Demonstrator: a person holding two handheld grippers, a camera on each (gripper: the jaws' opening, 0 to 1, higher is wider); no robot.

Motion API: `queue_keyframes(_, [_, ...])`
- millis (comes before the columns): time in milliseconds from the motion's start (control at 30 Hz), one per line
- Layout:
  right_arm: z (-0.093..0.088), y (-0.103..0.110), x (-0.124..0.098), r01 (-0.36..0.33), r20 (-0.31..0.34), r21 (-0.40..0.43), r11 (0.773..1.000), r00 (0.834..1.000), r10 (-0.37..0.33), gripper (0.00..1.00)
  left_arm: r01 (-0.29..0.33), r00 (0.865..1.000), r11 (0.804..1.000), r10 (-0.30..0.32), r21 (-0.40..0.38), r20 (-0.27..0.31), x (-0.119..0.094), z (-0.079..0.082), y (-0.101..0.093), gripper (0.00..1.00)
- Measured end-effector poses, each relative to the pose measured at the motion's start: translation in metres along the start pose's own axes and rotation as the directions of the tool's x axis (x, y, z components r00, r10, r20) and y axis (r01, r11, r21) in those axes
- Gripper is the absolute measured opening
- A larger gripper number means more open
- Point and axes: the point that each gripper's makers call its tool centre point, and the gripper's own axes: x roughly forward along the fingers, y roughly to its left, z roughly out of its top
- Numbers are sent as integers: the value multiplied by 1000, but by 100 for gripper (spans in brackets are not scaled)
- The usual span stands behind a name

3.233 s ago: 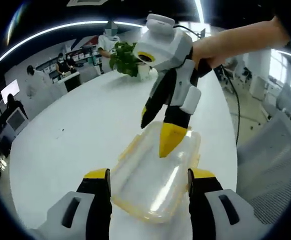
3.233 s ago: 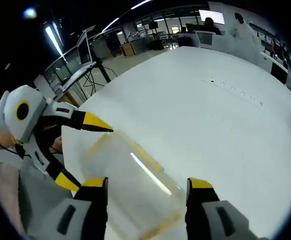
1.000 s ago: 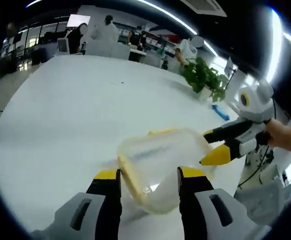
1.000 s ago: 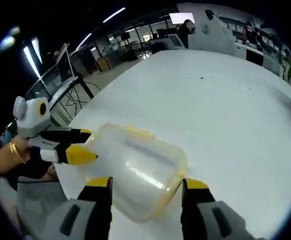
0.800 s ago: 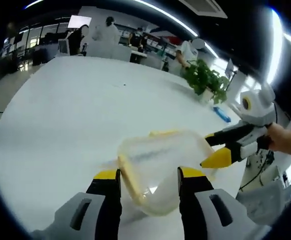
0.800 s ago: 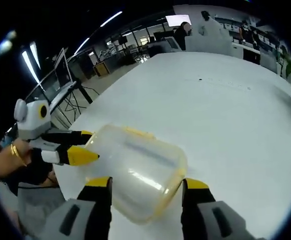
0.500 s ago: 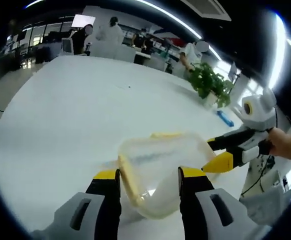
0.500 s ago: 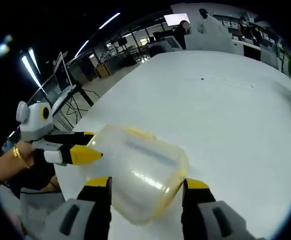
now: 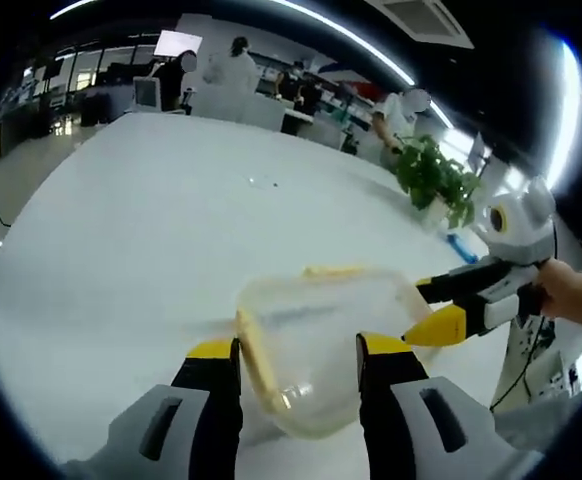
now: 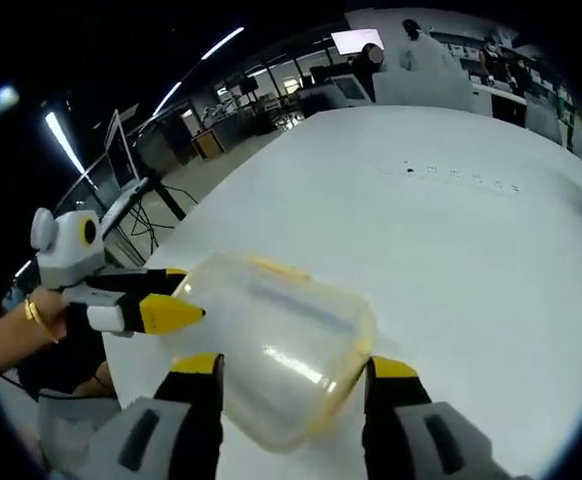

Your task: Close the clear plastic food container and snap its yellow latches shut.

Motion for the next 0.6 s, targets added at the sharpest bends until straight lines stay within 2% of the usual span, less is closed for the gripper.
queue_keyframes(300, [15, -8, 8, -7, 11, -4, 1000, 1000, 7, 54, -9, 1000, 1000, 9, -6, 12, 12, 14, 10, 43])
queue_keyframes(600, [22, -14, 11, 4, 29, 12, 1000, 1000, -4, 54, -5, 1000, 1000, 5, 0, 12, 21, 22, 12, 43])
